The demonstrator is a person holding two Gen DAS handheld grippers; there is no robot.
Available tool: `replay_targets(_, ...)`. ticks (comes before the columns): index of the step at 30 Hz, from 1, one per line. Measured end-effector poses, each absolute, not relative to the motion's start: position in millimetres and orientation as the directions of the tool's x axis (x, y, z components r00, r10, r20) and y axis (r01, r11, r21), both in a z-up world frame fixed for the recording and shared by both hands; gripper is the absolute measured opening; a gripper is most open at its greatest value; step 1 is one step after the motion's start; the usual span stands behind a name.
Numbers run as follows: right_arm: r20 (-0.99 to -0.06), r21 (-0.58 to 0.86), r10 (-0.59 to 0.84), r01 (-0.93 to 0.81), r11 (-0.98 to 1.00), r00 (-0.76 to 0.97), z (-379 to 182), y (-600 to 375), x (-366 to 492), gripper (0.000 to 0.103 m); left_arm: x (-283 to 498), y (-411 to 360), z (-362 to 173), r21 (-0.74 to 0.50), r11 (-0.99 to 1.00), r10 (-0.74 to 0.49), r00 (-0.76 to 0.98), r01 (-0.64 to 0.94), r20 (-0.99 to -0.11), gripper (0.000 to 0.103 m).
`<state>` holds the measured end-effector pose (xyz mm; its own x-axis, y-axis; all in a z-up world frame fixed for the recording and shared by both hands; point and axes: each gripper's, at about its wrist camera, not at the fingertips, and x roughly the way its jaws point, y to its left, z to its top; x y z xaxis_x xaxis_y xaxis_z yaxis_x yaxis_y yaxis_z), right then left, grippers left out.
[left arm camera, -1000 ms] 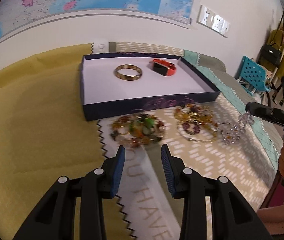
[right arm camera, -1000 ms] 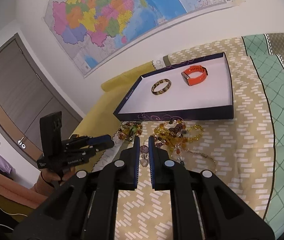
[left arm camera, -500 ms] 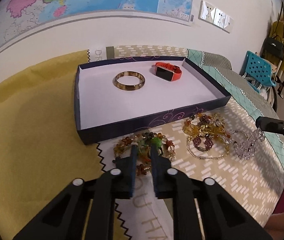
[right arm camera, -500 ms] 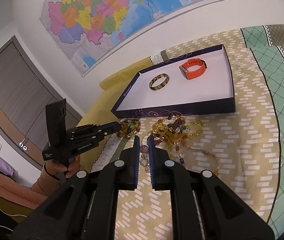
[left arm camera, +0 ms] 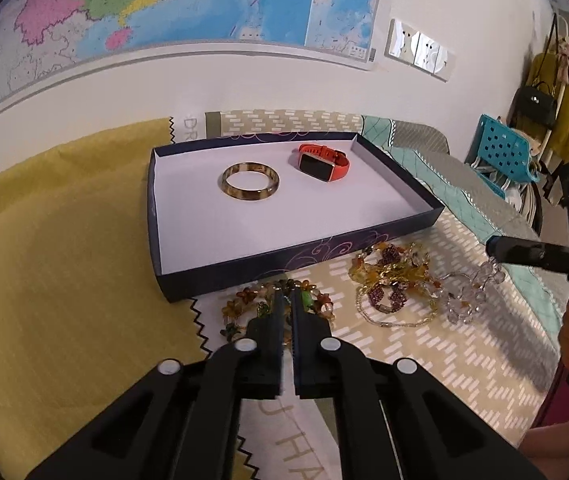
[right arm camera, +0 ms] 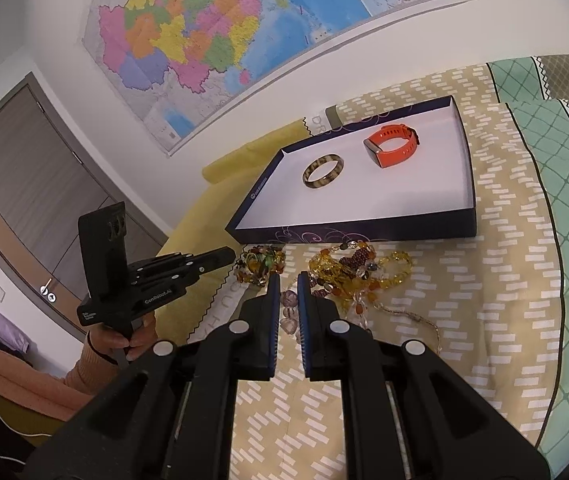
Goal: Organize jewelry
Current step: 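Grasp the small gold charm with the left tool while the right tool grasps the clear crystal bracelet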
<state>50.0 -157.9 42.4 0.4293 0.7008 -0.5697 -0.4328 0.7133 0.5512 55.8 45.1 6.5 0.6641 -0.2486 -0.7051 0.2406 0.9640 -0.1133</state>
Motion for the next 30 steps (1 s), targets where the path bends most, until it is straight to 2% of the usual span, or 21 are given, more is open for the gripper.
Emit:
replay_targets(2,-0.571,0.551,0.701,-0.433,0.713,0.428,42,-157,50,0.009,59,41,1,-0.085,0.965,-0.233,0.658,0.249,-0.716,0.037)
replay_targets(5,-0.574,0.554,0.700,-0.429,0.714,0.425,40,-158,50,0.009,65,35,-7,-0.055,0.963,-0.218,0.643,0.263,-0.734,0.032)
replay_targets(8,-0.576,0.556,0.698,-0.423,0.716,0.425,38,-160,50,0.009,73,32,-14,-0.055,0.963,-0.215,0.625,0.265,-0.751,0.010)
replay_targets(14,-0.576,0.557,0.697,-0.419,0.717,0.427,38,-161,50,0.009,72,34,-12,-0.057,0.966,-0.208,0.633,0.251,-0.745,0.009)
replay_targets(30,-0.525,0.547,0.716,-0.463,0.698,0.460,71,-159,56,0.009,52,59,37,-0.279,0.918,-0.396,0.665,0.281,-0.633,0.009)
